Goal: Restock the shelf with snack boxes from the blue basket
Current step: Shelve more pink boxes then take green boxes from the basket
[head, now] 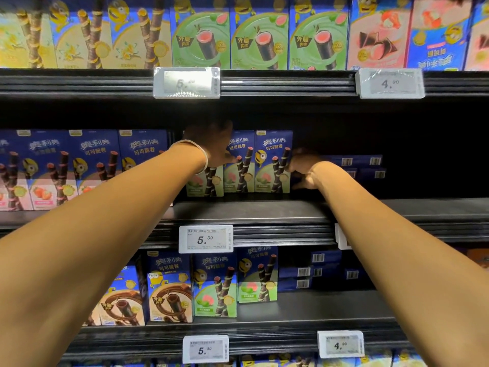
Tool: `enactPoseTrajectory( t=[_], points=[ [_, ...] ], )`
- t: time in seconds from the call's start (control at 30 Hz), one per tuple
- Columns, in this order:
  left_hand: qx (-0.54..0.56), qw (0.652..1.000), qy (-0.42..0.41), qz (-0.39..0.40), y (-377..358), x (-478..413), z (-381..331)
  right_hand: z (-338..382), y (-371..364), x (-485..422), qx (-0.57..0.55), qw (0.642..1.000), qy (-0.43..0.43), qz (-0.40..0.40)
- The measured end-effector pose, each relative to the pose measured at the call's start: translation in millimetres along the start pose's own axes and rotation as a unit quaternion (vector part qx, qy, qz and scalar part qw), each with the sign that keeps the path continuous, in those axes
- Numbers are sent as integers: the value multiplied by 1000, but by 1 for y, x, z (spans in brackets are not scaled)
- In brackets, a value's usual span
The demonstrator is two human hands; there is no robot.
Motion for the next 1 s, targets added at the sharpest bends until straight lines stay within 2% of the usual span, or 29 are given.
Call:
enactPoseTrajectory(
  t=[0.1,0.33,0.57,0.87,1.0],
  points=[
    [30,1000,0,-1,-3,0,2,-3,1,1,-15,999,-25,-30],
    [37,999,1,-23,-2,-3,9,-5,3,-6,8,999,-32,-32],
    [68,998,-3,-8,-9,-5,10,-8,2,-3,-49,998,-40,-30],
    [29,999,7,-26,4,2,10,3,8,1,20,999,-17,-42],
    [10,999,14,-28,8,4,9,2,16,-7,9,999,-1,-51]
  ],
)
Point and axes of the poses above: each hand's wrist, its own x-axis away from the middle knuckle, its own y-axis out of the back of the hand, z = x × y, the point moved 10 cm from there along -x, towards the middle knuckle, and after that the axes turned 15 degrees about -x, right-handed, at the moved point
